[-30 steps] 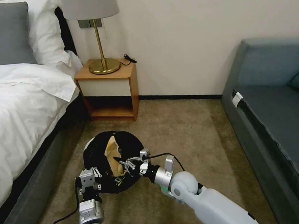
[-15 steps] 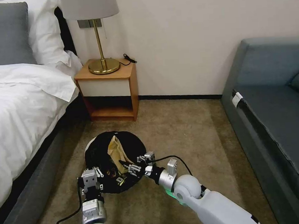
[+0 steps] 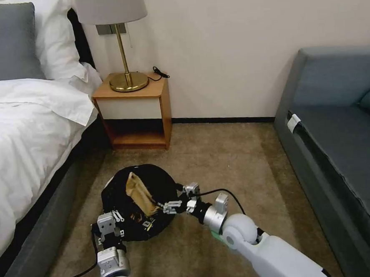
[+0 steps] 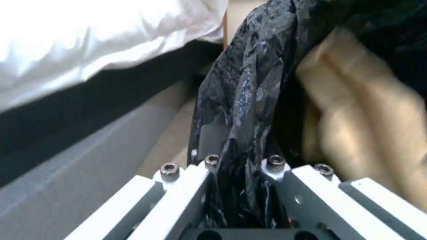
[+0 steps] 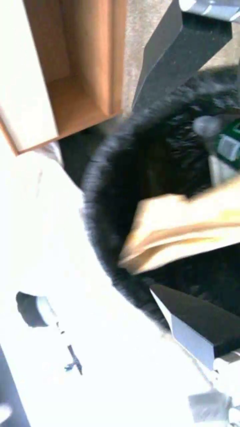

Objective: Pick up the trash bin, then pick up the garbage on the floor and place it into the trash bin.

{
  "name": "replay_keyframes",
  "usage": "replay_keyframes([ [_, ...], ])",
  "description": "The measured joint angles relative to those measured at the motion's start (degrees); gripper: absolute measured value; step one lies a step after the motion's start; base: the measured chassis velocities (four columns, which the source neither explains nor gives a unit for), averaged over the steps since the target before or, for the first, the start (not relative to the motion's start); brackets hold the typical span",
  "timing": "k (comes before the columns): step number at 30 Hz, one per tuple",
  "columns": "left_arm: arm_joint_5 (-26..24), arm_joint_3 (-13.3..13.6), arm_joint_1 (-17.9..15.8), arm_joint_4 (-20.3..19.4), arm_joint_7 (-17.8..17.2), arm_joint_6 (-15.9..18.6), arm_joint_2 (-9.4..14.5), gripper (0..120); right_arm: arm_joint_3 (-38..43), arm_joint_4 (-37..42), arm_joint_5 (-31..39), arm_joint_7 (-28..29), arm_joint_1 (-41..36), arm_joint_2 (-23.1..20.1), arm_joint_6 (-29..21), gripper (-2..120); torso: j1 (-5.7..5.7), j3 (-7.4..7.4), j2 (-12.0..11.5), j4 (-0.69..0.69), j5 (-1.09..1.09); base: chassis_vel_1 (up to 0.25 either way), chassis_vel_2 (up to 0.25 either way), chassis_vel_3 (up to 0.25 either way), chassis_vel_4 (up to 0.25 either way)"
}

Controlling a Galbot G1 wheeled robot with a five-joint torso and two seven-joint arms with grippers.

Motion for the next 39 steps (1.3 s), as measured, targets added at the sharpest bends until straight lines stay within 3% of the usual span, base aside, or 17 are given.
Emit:
replay_keyframes([
  [9,-12.12,0.27,-0.71,-1.32,-4.25,1.81,-0.68,1,7.64,1.55,2.27,0.02,-0.91,-1.09,0.08,100,0.00,0.00,0.00,0.01,0.01,0.000,0.000,0.000,0.000],
  [11,-21.02,0.43,-1.25,-3.54,-7.41,3.51,-0.94,1,11.09,0.68,3.36,-0.08,-0.57,-2.12,0.11,100,0.00,0.00,0.00,-0.01,0.02,0.000,0.000,0.000,0.000],
  [13,-26.47,0.44,-1.65,-4.75,-9.19,4.29,-1.24,1,12.58,0.25,3.94,-0.10,-0.39,-2.67,0.09,100,0.00,0.00,0.00,0.00,0.01,0.000,0.000,0.000,0.000],
  [14,-26.47,0.44,-1.65,-4.75,-9.19,4.29,-1.24,1,12.58,0.25,3.94,-0.10,-0.39,-2.67,0.09,100,0.00,0.00,0.00,0.00,0.01,0.000,0.000,0.000,0.000],
  [17,-34.83,0.44,-2.30,-6.73,-11.38,5.46,-2.00,1,13.57,-0.46,4.03,-0.14,-0.57,-2.91,-0.08,100,0.00,0.00,0.00,0.00,0.02,0.000,0.000,0.000,0.000],
  [21,-39.93,0.31,-2.71,-7.26,-13.77,6.97,-2.31,1,13.68,-1.18,3.06,-0.21,-1.54,-2.31,-0.07,100,0.00,0.00,0.00,-0.01,0.01,0.000,0.000,0.000,0.000],
  [25,-42.12,0.16,-2.72,-7.29,-15.65,8.28,-2.26,1,13.58,-1.57,1.63,-0.59,-2.88,-1.44,0.07,100,0.00,0.00,0.00,0.00,0.01,0.000,0.000,0.000,0.000],
  [32,-44.11,0.03,-2.88,-7.29,-22.19,11.80,-2.68,1,13.61,-1.24,0.49,-0.99,-4.24,-0.92,0.18,100,0.00,0.00,0.00,0.00,-0.01,0.000,0.000,0.000,0.000],
  [35,-44.42,-0.03,-2.70,-7.19,-22.87,12.31,-2.77,1,13.76,-1.10,0.15,-1.06,-4.78,-0.92,0.35,100,0.00,0.00,0.00,0.00,0.00,0.000,0.000,0.000,0.000],
  [39,-45.22,0.18,-2.33,-7.63,-23.54,12.82,-2.71,13,14.01,-1.03,-0.61,-1.39,-6.13,-0.89,0.84,100,0.00,0.00,0.00,0.00,0.00,0.000,0.000,0.000,0.000],
])
